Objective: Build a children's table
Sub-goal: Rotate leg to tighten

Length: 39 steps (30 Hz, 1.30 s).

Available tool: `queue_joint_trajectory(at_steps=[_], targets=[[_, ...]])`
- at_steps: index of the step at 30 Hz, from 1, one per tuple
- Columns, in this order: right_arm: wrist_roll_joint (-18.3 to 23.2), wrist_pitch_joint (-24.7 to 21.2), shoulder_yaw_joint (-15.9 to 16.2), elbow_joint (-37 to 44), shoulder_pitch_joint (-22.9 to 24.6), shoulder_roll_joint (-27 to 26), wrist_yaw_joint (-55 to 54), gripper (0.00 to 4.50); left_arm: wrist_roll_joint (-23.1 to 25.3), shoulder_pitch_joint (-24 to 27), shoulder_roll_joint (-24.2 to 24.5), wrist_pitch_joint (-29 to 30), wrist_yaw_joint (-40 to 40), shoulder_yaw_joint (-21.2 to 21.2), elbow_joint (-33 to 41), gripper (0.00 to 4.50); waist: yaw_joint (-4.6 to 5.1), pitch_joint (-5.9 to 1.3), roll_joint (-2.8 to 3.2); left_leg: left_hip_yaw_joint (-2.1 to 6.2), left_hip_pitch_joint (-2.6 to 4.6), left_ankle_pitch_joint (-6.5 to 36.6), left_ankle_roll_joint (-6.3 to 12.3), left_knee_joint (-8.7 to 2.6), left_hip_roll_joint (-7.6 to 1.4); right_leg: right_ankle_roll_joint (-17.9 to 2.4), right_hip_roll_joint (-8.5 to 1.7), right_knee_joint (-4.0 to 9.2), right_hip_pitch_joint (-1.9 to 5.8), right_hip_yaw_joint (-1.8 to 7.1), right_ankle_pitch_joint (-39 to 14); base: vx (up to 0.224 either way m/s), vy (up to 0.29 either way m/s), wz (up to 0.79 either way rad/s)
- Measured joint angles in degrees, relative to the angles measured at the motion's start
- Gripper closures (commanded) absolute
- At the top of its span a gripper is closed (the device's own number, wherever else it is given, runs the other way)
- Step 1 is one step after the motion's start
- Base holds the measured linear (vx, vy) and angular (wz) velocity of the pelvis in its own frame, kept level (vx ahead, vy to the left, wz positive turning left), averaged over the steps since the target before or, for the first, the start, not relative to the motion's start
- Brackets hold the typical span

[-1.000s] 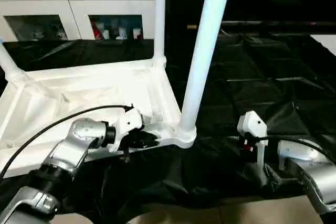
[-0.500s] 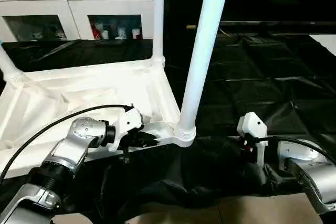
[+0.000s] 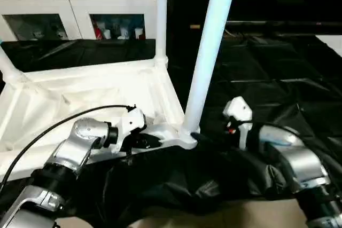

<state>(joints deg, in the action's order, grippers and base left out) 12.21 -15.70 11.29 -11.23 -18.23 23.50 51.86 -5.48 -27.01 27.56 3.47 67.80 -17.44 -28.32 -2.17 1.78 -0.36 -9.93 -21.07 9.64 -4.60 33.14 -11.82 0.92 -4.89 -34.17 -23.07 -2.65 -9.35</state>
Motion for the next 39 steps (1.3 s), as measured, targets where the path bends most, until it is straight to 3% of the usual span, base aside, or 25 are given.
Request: queue_joint_trajectory(at_steps=[5,10,28,35,39], targets=[[-2.2,2.6,1.6,-5.5,-3.1,-2.0,-0.1,0.00,0.8,-0.1,-0.1,0.1,-1.2,0.2,0.8,4.45,0.04,0.27,-0.51,-0.03,-0.01,0.0,0.00,0.02,0.04,0.0,-0.08,-0.01,-0.04,-0.01,0.0,0.000,0.000,0.00],[-3.4,5.5,1.9,-9.9,-5.6,-3.4,-0.3,0.00,0.9,0.4,0.0,0.4,-1.3,0.2,1.9,4.45,-0.03,0.31,-0.60,-0.05,-0.01,0.0,0.00,0.00,0.07,0.0,-0.13,-0.02,-0.05,-0.01,0.0,0.000,0.000,0.00],[-4.7,11.9,3.1,-19.9,-9.5,-7.1,2.1,1.62,0.8,0.7,0.5,1.3,-0.7,0.7,2.8,4.50,0.07,0.44,-0.81,-0.08,0.00,0.0,0.00,-0.12,0.07,0.0,-0.12,-0.02,-0.10,-0.01,0.0,0.000,0.000,0.00],[-5.0,13.6,2.6,-21.9,-10.0,-8.0,2.0,1.74,0.8,0.8,0.0,2.0,-1.3,1.2,2.9,4.50,0.19,0.44,-0.81,-0.09,0.01,0.0,0.00,-0.13,0.07,-0.1,-0.12,-0.01,-0.11,0.00,0.0,0.000,0.000,0.00],[-4.8,13.5,0.4,-23.3,-10.0,-9.9,-1.4,1.75,0.8,0.8,-1.9,2.5,-3.3,2.6,2.5,4.50,0.20,0.49,-0.90,-0.12,0.00,0.0,0.00,-0.12,0.07,-0.1,-0.12,-0.01,-0.14,0.01,0.0,0.000,0.000,0.00]])
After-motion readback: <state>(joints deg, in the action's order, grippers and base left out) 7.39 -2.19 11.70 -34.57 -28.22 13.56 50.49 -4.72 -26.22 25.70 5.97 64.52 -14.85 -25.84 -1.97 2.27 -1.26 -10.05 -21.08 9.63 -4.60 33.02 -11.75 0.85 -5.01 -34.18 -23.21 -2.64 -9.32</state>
